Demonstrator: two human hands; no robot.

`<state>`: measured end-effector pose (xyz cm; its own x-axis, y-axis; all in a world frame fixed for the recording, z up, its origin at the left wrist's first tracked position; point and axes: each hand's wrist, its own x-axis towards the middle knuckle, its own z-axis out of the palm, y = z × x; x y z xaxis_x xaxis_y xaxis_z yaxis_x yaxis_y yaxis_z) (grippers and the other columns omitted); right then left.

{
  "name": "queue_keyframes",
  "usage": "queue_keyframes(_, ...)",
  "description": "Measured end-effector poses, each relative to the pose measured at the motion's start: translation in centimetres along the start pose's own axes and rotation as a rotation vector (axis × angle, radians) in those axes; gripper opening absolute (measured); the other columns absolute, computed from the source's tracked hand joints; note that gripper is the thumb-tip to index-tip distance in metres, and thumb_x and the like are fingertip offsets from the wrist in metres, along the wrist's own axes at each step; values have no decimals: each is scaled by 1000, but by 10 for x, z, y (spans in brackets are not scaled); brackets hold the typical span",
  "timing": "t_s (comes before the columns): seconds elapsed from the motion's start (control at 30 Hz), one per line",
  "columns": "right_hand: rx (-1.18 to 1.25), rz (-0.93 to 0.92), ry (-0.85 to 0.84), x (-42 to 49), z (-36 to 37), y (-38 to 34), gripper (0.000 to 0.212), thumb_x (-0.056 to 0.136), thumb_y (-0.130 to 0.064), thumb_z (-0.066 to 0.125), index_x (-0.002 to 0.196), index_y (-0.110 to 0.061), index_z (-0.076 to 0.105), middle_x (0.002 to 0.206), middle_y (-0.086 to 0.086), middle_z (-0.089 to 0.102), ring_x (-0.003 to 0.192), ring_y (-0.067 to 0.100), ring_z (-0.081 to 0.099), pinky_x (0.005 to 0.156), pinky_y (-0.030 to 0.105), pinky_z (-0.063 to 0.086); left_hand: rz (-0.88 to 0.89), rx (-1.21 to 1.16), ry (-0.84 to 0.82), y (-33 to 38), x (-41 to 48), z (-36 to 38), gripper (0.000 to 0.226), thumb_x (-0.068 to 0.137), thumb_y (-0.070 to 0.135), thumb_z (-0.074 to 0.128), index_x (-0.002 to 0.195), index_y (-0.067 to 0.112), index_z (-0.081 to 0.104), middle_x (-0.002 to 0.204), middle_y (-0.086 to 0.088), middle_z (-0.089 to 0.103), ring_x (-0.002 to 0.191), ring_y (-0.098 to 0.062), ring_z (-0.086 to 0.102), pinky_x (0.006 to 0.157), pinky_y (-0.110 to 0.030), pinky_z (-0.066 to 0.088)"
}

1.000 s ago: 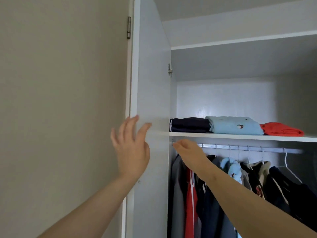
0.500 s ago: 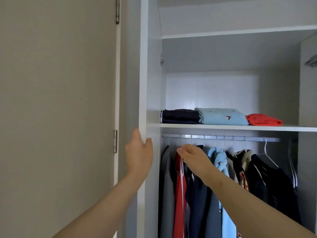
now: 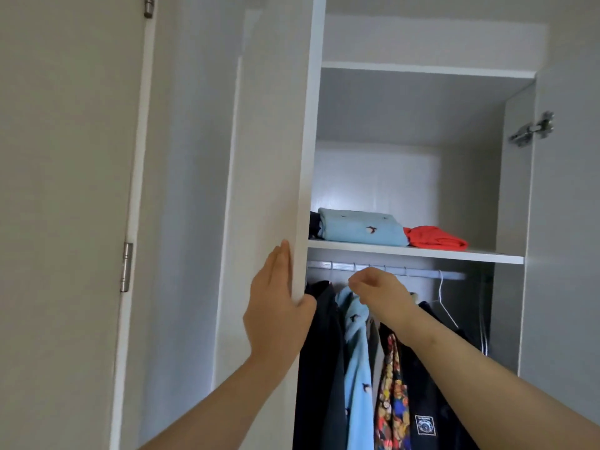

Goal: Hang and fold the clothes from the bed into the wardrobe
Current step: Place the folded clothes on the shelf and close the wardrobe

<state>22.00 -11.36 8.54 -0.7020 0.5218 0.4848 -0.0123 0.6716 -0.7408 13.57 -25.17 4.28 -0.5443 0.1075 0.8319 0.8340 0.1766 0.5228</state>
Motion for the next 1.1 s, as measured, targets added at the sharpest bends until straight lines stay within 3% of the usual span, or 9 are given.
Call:
queue_keyframes(0.1, -24, -19, 23, 12, -27, 20, 14, 91, -22, 54, 78, -28, 58, 83, -7, 60, 79, 11, 54, 64, 18, 41, 77, 34, -49, 11, 1, 42, 90, 83, 19, 60, 136, 42, -9, 155, 12, 14, 140, -10, 17, 98, -19, 28)
queue_keyframes(0.2, -41, -15, 24, 22, -47, 42, 16, 90, -20, 53, 76, -28, 57, 84, -7, 61, 75, 10, 53, 62, 16, 39, 100, 118, -98, 20, 4, 82, 92, 84, 22, 59, 133, 37, -18, 157, 4, 4, 143, -15, 7, 113, -29, 25)
queue_keyframes(0.37, -51, 4, 13, 38, -80, 81, 17, 89, -18, 54, 76, -28, 58, 78, -11, 60, 79, 9, 53, 72, 19, 39, 72, 361, -130, 36, 15, 147, 88, 88, 27, 52, 140, 23, -19, 157, -10, -1, 144, -28, 2, 113, -35, 22)
queue_keyframes(0.5, -55, 46, 28, 50, -101, 109, 11, 89, -17, 53, 84, -23, 61, 83, -10, 61, 79, 9, 53, 62, 11, 38, 46, 495, -165, 35, 27, 187, 88, 90, 31, 48, 145, 18, -19, 156, -14, -4, 143, -35, -1, 112, -42, 25)
queue_keyframes(0.67, -42, 73, 58, 80, -111, 141, 9, 89, -14, 54, 86, -19, 60, 80, -8, 60, 79, 11, 54, 67, 12, 39, 38, 589, -173, 25, 44, 240, 97, 86, 34, 54, 136, 21, -29, 155, -20, -1, 141, -44, 1, 113, -51, 18)
queue_keyframes(0.77, -54, 93, 64, 98, -108, 156, 7, 90, -16, 54, 89, -18, 61, 84, -8, 61, 79, 8, 53, 66, 9, 38, 59, 643, -98, 20, 52, 262, 101, 68, 30, 73, 145, 15, 9, 146, -25, 31, 131, -50, 30, 106, -55, 31)
queue_keyframes(0.87, -48, 122, 66, 119, -101, 172, 8, 90, -17, 53, 89, -18, 62, 81, -11, 60, 70, 0, 51, 56, 4, 37, 97, 679, -67, 9, 63, 284, 101, 47, 27, 87, 136, 6, 44, 130, -27, 51, 116, -53, 48, 93, -60, 42)
queue_keyframes(1.1, -43, 160, 105, 154, -88, 189, 12, 90, -16, 53, 82, -21, 60, 73, -11, 59, 63, 1, 50, 51, 6, 36, 122, 629, -45, -11, 78, 310, 98, 40, 18, 87, 131, 5, 52, 127, -28, 53, 112, -55, 49, 90, -66, 40)
